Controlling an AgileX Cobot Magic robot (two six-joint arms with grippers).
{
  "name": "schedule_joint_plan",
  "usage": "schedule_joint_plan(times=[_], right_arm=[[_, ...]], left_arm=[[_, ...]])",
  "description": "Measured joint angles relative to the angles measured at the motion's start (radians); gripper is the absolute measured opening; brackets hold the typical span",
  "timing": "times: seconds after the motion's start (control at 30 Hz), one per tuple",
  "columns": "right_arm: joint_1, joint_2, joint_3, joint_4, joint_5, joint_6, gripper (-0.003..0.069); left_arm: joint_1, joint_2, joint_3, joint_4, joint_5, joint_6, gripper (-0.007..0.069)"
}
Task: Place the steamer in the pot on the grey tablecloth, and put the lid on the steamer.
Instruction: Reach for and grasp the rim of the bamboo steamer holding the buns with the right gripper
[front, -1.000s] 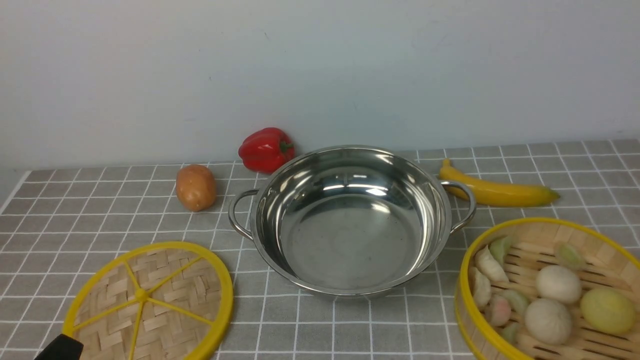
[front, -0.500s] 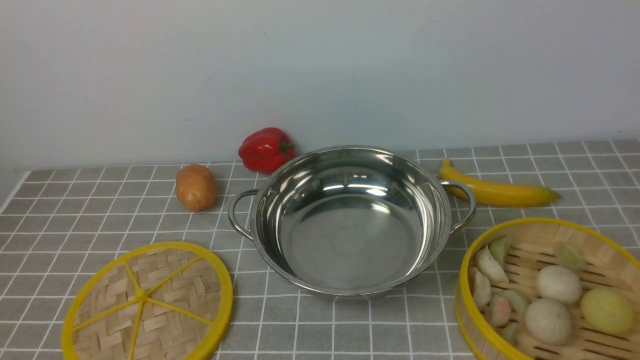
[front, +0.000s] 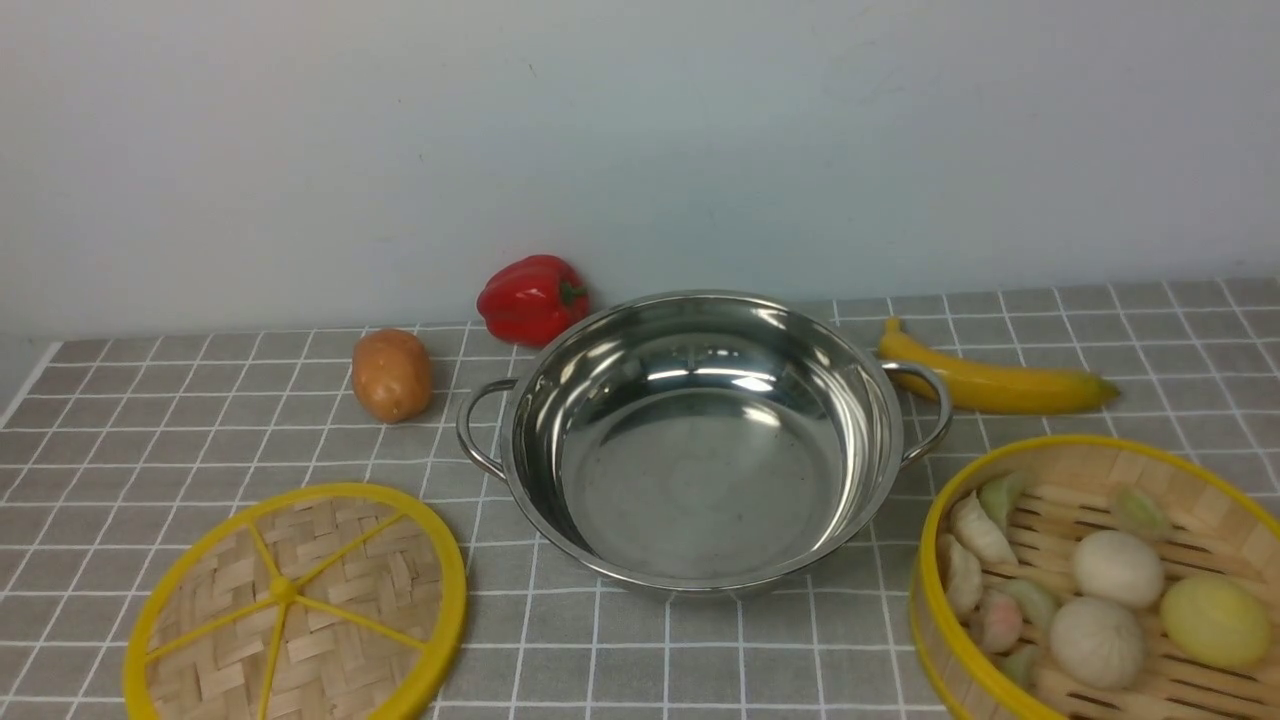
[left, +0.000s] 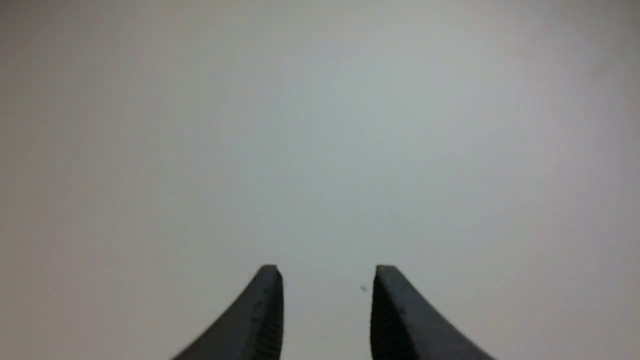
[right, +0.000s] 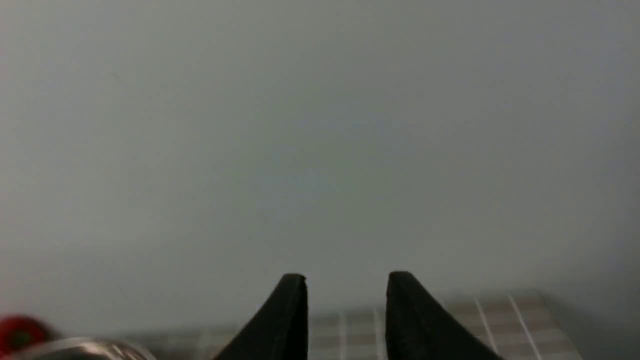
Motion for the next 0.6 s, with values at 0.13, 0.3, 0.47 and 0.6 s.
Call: schedule_joint_plan(times=[0.13, 0.3, 0.47, 0.6], right_arm=[[0.000, 0.128, -0.098, -0.036, 0.269, -0.038, 0.0243], [0.000, 0.261, -0.118, 0.034, 0.442, -0.162, 0.0243], [-0.005, 0.312, -0.119, 0.134, 0.468, -0.224, 0.0243], [-0.096, 0.341, -0.119, 0.153, 0.454, -0.256, 0.0243]], left_arm=[[0.000, 0.134, -0.137, 0.289, 0.245, -0.052, 0.0243], [0.000, 0.454, -0.358, 0.428, 0.771, -0.098, 0.0243], [0.000, 0.706, -0.474, 0.341, 1.039, 0.070, 0.0243], [0.000, 0.873, -0.525, 0.211, 1.178, 0.263, 0.0243]])
